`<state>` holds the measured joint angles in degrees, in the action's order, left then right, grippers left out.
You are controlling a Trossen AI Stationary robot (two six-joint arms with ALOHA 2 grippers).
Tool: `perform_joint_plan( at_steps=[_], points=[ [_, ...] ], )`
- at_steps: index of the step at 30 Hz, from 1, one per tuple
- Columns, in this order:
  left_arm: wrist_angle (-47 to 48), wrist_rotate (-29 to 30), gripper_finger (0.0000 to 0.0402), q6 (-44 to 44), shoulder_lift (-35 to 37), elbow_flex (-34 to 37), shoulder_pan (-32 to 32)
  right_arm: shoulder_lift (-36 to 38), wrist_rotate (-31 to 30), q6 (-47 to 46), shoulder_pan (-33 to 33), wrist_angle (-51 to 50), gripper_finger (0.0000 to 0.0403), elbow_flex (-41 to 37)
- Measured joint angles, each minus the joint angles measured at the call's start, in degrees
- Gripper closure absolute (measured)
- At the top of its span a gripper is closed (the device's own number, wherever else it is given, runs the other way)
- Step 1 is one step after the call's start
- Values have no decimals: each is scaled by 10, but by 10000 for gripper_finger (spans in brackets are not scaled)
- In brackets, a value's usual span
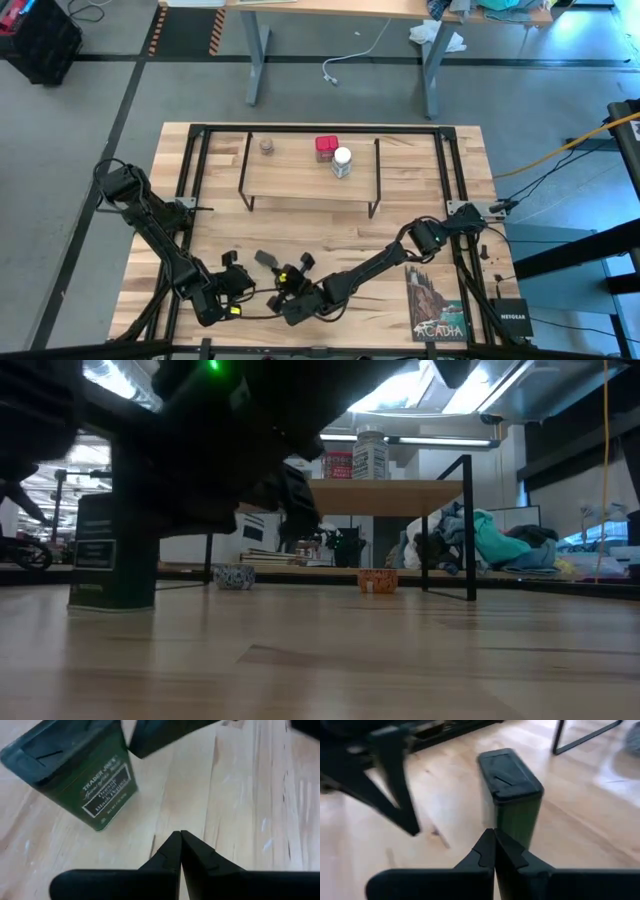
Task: Shelf spices
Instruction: Put the green seasoning can on the shelf
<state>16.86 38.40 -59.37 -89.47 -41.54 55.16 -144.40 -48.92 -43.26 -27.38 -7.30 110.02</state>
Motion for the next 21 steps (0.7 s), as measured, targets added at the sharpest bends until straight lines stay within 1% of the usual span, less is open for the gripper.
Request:
perform_joint_plan(
  at_steps=[6, 8, 10, 12, 16, 18, 21],
  points=[
    [-2, 17, 399, 10, 0, 0, 0, 0, -46, 8, -1, -10, 402, 0],
    [-8, 17, 392, 15, 0, 0, -1, 1, -66, 36, -7, 3, 402, -1],
    [-22, 18, 375, 34, 0, -2, -1, 3, -97, 79, -15, 20, 402, 3],
    [-22, 18, 351, 64, 0, -14, -1, 6, -121, 145, -26, 35, 402, 23],
    [-16, 33, 293, 161, 18, -51, -1, 9, -132, 307, -47, 97, 402, 79],
    [19, 54, 263, 203, 35, -75, -1, 9, -132, 387, -59, 117, 402, 111],
    [122, 88, 223, 236, 60, -116, -1, 9, -145, 496, -83, 139, 402, 165]
  ],
)
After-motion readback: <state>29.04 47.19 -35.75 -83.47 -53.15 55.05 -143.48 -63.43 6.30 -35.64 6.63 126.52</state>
